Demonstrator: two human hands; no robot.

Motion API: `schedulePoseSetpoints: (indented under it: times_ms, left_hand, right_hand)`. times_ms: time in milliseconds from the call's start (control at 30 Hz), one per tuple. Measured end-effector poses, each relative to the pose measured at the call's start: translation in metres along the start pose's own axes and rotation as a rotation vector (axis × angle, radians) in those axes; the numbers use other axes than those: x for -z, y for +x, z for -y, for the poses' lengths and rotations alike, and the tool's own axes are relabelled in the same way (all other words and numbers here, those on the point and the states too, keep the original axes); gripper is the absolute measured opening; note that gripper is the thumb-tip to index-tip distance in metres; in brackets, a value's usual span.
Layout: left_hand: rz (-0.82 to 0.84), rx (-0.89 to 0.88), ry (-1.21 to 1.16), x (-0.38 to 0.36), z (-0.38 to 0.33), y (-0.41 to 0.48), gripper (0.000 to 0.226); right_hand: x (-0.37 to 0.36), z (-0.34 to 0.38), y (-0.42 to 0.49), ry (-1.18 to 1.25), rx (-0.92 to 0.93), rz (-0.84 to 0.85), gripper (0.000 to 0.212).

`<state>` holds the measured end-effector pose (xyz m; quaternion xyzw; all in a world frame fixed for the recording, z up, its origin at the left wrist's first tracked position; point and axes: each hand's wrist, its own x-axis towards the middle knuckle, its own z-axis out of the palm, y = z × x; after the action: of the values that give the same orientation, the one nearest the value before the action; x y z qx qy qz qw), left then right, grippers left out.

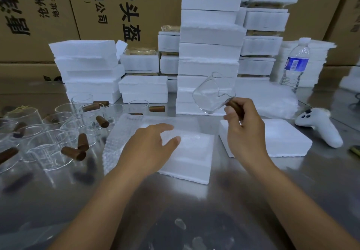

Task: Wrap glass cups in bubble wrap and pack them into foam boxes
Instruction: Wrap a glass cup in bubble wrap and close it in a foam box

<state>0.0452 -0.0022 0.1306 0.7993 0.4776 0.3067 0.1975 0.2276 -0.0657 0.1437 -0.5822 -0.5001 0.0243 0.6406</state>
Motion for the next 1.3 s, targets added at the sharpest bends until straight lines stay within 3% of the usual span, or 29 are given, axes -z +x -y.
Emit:
schedulePoseSetpoints:
  times_ms: [133, 233, 433, 800, 900, 1100, 1300]
  left_hand:
    - [-0.022, 0.008, 0.071, 0.004, 0.002, 0.000, 0.038]
    - [-0.053, 0.027, 0.050, 0.005, 0.000, -0.001, 0.005]
    - [-0.113, 0.017, -0.012, 0.004, 0.002, 0.002, 0.019]
    - [0.002, 0.040, 0.065, 0.006, 0.004, 0.003, 0.023]
    - [-0.091, 0.004, -0.030, 0.008, 0.002, 0.003, 0.023]
    - [-0.242, 0.009, -0.440, 0.011, -0.001, 0.009, 0.019]
    - [-0.308, 0.026, -0.589, 0.014, -0.003, 0.008, 0.018]
  right_hand:
    - [-0.002, 0.001, 0.000, 0.012, -0.004, 0.008, 0.011]
    - [-0.003, 0.002, -0.001, 0.027, -0.011, 0.012, 0.013]
    - [-0.002, 0.003, 0.000, 0.109, -0.082, 0.010, 0.013]
    - [-0.002, 0.001, 0.003, 0.148, -0.196, -0.003, 0.014]
    - [-0.002, 0.002, 0.003, 0.167, -0.216, -0.004, 0.016]
    - [-0.002, 0.005, 0.003, 0.206, -0.196, 0.081, 0.021]
    - [-0.003, 0.005, 0.000, 0.132, -0.104, 0.144, 0.020]
